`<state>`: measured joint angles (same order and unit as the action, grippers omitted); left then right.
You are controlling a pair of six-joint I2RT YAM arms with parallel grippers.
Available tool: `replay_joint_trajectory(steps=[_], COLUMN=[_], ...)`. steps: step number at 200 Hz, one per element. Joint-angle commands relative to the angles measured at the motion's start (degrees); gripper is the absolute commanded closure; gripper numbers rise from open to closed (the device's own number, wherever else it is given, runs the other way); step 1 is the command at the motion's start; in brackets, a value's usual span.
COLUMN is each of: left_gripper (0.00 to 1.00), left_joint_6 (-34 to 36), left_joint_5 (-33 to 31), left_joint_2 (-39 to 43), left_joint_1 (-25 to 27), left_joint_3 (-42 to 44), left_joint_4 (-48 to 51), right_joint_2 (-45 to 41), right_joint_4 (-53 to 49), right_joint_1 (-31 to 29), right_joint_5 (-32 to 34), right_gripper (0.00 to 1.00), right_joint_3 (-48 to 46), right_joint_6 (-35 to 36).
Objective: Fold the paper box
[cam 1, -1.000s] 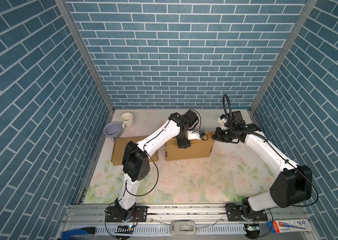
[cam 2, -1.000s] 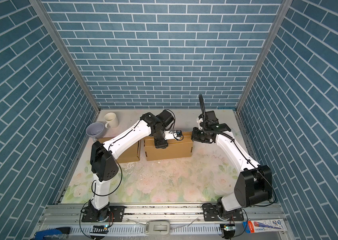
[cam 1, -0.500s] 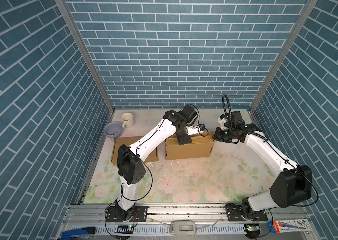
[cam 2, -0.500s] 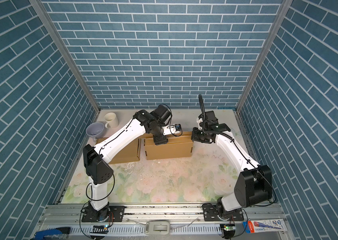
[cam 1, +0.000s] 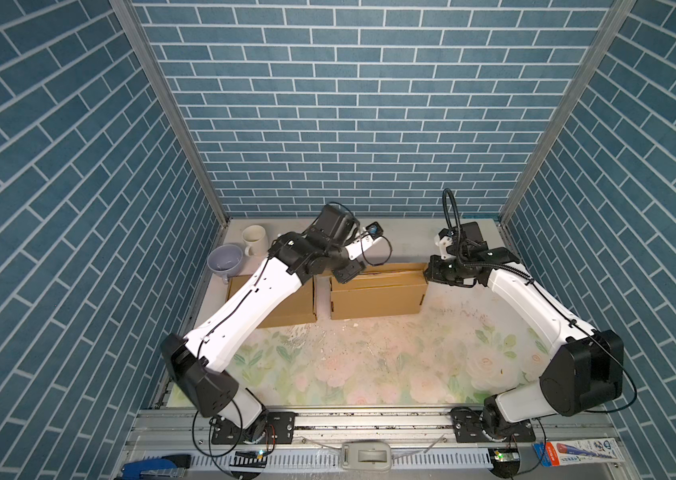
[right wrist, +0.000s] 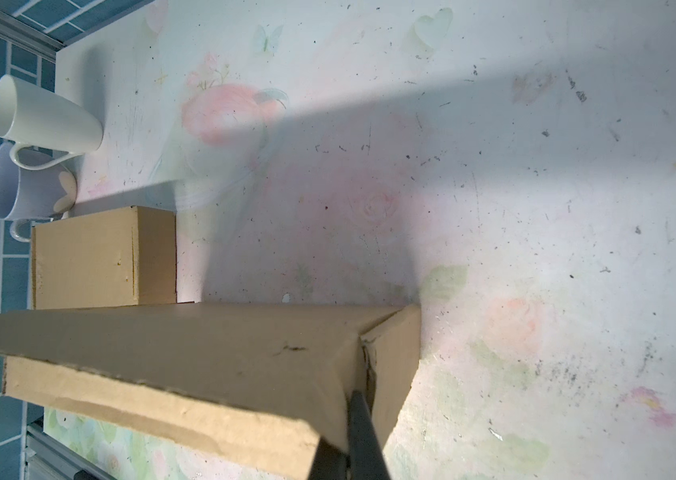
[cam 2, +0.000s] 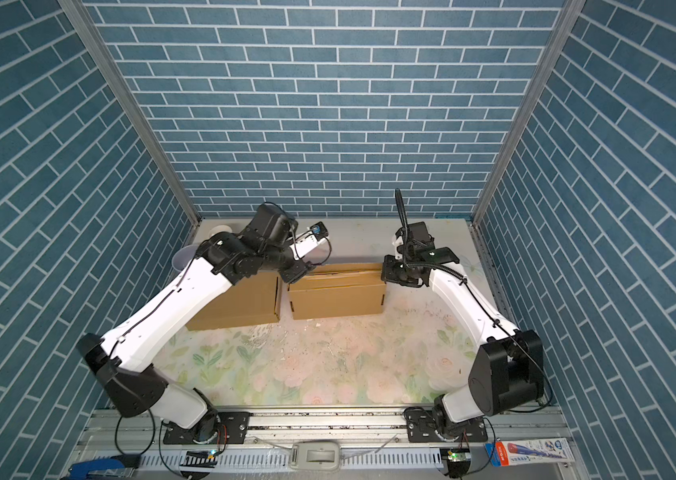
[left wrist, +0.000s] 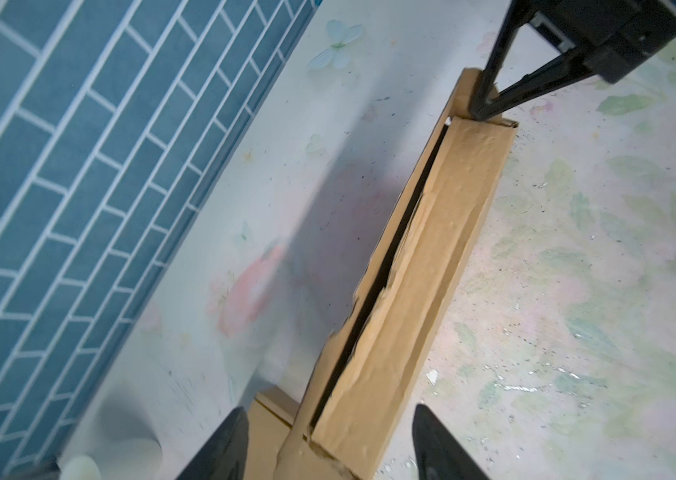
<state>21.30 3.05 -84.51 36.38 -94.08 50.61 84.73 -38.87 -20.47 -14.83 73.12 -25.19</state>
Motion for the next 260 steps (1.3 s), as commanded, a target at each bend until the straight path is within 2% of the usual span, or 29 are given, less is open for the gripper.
replay_joint_trajectory(steps=[1, 19, 40, 92, 127, 189, 220, 243, 260], left_gripper=[0.35, 0.32, 0.3, 0.32, 0.36, 0.53, 0.69, 0.7, 0.77], left_joint_6=[-8.1, -9.1, -7.5, -2.1, 0.3, 2.4, 1.9, 1.3, 0.5], left_joint_5=[6.1, 8.5, 9.6, 7.8, 10.0, 13.0, 13.8, 14.6, 14.8], left_joint_2=[6.3, 10.5, 11.8, 5.2, 1.1, -4.5, -5.4, -5.7, -6.1], left_joint_1=[-5.5, -9.3, -11.9, -13.6, -14.8, -15.4, -15.5, -15.4, -15.4], left_joint_3=[7.7, 13.2, 17.1, 16.5, 13.5, 9.7, 8.5, 7.7, 7.3], left_joint_4=[-1.2, -2.3, -4.5, -5.9, -6.5, -3.4, -2.4, -0.8, 0.6], right_joint_2=[0.5, 0.7, 0.9, 1.0, 1.2, 1.5, 1.7, 1.8, 1.8], right_joint_4=[-5.4, -5.5, -5.6, -5.5, -5.3, -5.2, -5.1, -5.3, -5.2], right_joint_1=[-0.4, -0.4, -0.4, -0.4, -0.6, -0.7, -0.8, -0.8, -0.8], right_joint_5=[2.1, 2.1, 1.9, 1.5, 1.2, 1.1, 1.0, 1.1, 1.0], right_gripper=[1.0, 1.0, 1.0, 1.0, 1.0, 1.0, 1.0, 1.0, 1.0], right_joint_3=[-2.3, -2.2, -1.8, -2.2, -2.2, -2.0, -1.9, -1.4, -1.4], right_joint_6=[0.4, 0.5, 0.6, 0.6, 0.5, 0.4, 0.4, 0.5, 0.4])
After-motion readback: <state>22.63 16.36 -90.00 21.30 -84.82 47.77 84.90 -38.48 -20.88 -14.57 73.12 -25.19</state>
